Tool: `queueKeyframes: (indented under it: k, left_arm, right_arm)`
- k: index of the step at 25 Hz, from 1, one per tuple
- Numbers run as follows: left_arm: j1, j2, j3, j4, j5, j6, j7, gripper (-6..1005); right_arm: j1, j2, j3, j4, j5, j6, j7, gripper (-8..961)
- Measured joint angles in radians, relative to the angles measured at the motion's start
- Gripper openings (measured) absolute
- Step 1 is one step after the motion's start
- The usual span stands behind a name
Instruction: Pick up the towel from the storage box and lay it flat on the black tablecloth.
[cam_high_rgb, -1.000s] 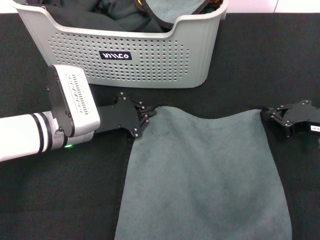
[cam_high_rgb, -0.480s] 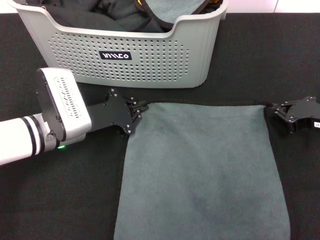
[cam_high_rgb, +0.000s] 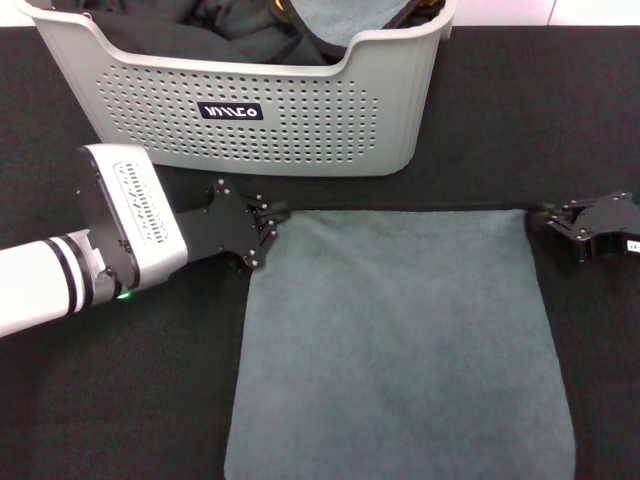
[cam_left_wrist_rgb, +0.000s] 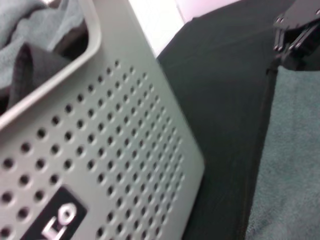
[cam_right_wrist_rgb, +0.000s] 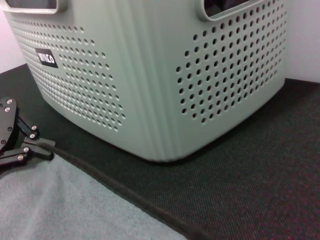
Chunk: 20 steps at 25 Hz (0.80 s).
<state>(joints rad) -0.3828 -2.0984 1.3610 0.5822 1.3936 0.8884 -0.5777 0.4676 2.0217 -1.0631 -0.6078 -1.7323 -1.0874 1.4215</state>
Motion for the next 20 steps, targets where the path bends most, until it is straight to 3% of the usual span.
queueKeyframes:
  k: [6,16,20]
  left_arm:
    - [-0.005,-0.003,0.015,-0.006,-0.038,-0.076,-0.056,44]
    - [0.021,-0.003,0.022,-0.003,-0.100,-0.047,-0.099,218]
    - [0.037,-0.001,0.032,0.004,-0.100,-0.013,-0.114,384]
  right_arm:
    - [-0.005,0.003,0.004,-0.006,0.009,0.011,0.002,48]
    - [-0.037,0.004,0.010,-0.027,0.052,-0.019,0.001,429]
    - [-0.063,0.003,0.011,-0.049,0.100,-0.043,-0.003,607]
